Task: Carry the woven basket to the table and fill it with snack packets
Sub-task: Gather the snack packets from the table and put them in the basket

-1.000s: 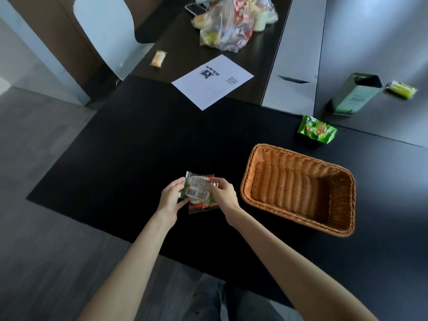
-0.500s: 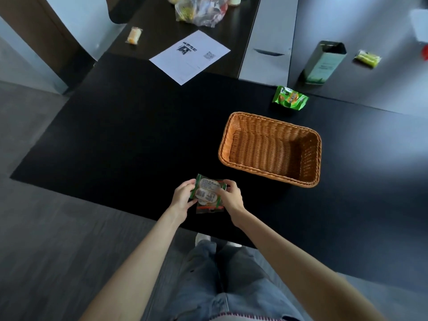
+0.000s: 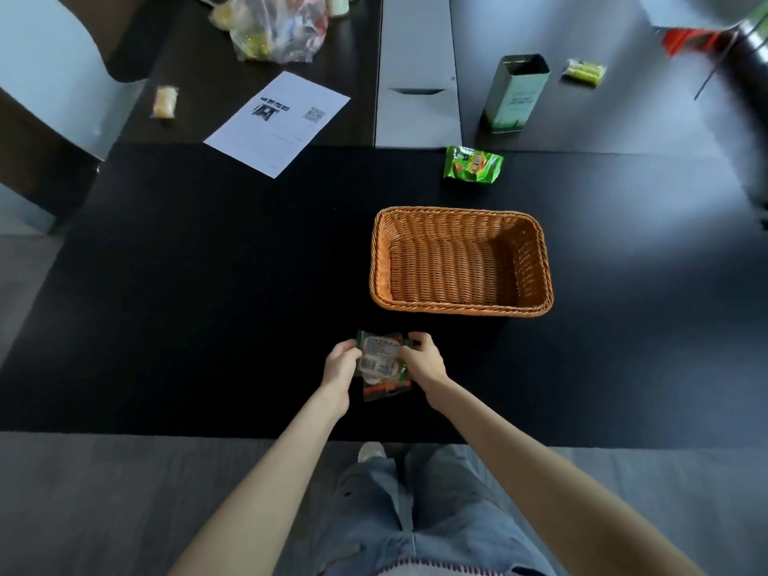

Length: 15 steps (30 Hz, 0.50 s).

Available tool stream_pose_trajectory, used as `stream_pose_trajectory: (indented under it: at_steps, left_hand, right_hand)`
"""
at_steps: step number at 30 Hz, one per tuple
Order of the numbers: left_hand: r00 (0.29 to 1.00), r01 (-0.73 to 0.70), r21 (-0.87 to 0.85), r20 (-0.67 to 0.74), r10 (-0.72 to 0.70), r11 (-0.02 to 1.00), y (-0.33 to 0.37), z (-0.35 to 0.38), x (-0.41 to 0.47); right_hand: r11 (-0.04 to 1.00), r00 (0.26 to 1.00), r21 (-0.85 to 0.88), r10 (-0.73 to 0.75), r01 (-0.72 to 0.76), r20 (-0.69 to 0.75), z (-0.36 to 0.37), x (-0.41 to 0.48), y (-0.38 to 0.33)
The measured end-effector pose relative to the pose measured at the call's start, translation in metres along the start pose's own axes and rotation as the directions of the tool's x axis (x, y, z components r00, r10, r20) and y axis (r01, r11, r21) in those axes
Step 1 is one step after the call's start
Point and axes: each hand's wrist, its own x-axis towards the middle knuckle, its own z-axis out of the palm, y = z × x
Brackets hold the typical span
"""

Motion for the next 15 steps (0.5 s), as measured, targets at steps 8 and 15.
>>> stream_pose_trajectory:
  at_steps: [8,15]
  left_hand:
    - [0.948,-0.305,0.045,-0.078,0.307,0.951,0.11,-0.005,0.001]
    - [0.858,-0.501,-0.008,0.126,0.498,0.865,0.238,0.068,0.01]
  right_hand:
    - [0.916,0.949,-0.348,-0.09,0.197,0.301,-0.073,-0.046,-0.095]
    - [0.905,0.89,-0.094,-0.425,0.414,-0.165,-0.176,-0.01,-0.187]
